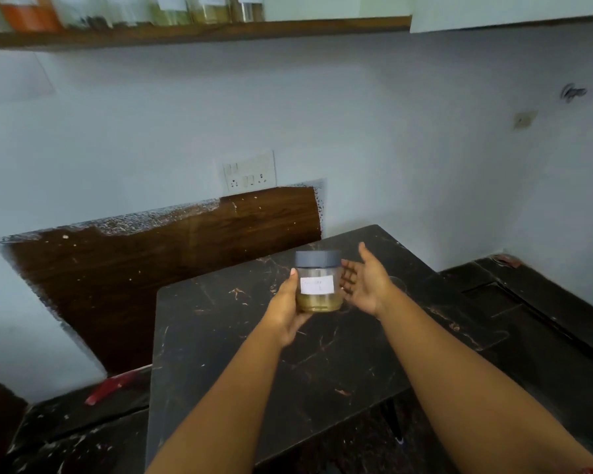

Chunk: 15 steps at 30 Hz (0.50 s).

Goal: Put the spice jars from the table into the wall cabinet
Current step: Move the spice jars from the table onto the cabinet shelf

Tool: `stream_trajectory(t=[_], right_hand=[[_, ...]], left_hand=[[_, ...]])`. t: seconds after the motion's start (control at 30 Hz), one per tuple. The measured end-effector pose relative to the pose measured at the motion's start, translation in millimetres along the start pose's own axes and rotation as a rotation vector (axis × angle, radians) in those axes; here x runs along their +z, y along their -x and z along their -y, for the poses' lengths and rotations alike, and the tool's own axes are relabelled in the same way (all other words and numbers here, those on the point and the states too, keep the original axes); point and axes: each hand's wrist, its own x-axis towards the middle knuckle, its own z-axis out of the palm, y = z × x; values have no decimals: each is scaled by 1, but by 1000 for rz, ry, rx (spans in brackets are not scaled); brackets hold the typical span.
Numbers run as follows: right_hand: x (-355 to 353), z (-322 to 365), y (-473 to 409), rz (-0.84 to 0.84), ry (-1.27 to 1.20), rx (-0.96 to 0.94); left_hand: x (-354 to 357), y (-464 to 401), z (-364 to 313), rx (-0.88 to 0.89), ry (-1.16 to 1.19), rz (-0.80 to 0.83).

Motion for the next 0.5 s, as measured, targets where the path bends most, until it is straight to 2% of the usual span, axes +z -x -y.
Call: stream_trajectory(t=[0.13,0.27,0.5], right_hand=[[8,-19,4,158,34,67],[13,-22,8,171,-73,63],[16,-21,8,157,-31,55]], left_hand=[[10,11,-14,-27,177,34],[9,11,-16,-14,202,25],[7,13,-17,15,223,0]])
